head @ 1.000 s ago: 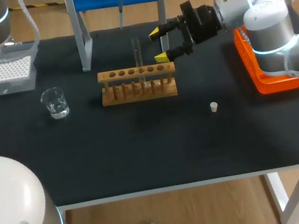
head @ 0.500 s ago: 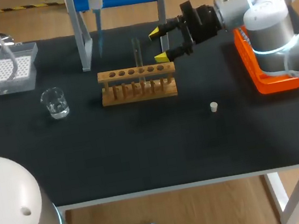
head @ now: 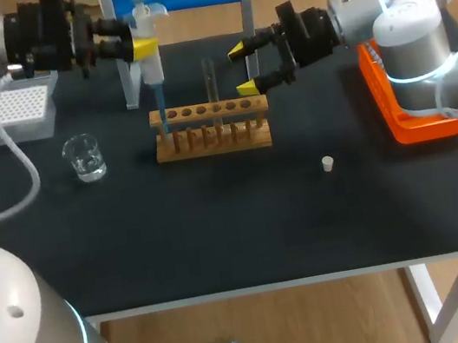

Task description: Invert the test tube, pick up the pipette, mount the tip to pipette, aspirate from beaker and dispense into the tube, eject the tip, return the pipette, and cap with the stopper.

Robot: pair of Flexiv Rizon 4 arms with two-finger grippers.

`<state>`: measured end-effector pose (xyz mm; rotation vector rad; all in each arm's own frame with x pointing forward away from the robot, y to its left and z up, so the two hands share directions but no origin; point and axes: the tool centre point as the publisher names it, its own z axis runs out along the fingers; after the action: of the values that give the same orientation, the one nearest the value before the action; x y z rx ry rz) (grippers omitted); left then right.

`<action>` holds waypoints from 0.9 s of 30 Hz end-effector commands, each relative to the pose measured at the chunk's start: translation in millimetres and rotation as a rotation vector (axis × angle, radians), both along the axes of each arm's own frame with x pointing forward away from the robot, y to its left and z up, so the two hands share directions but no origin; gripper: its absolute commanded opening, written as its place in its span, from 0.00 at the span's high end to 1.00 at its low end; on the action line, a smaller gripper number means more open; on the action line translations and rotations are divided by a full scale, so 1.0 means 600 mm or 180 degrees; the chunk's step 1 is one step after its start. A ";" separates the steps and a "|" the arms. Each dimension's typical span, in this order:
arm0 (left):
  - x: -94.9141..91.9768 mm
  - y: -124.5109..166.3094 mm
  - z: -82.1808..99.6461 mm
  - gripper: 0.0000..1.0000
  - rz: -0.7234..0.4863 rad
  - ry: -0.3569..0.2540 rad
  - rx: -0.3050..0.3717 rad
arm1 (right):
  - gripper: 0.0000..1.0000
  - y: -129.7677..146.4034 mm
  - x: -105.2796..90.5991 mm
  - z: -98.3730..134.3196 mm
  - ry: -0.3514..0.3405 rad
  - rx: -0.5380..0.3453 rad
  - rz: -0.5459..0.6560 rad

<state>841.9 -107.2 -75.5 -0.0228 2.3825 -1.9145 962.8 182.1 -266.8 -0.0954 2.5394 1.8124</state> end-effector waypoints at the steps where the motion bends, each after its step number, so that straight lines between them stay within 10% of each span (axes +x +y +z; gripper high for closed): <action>1: 0.000 -0.020 -0.024 1.00 0.0007 -0.0025 -0.0149 | 0.00 -0.001 0.000 0.000 0.0001 0.0000 0.0003; 27: -0.001 -0.102 -0.044 1.00 0.0155 -0.0041 -0.0163 | 0.00 -0.001 0.000 0.000 0.0001 0.0000 0.0003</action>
<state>848.1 -164.5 -101.0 -0.0392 2.3221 -1.9625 962.8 182.1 -266.8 -0.0953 2.5393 1.8124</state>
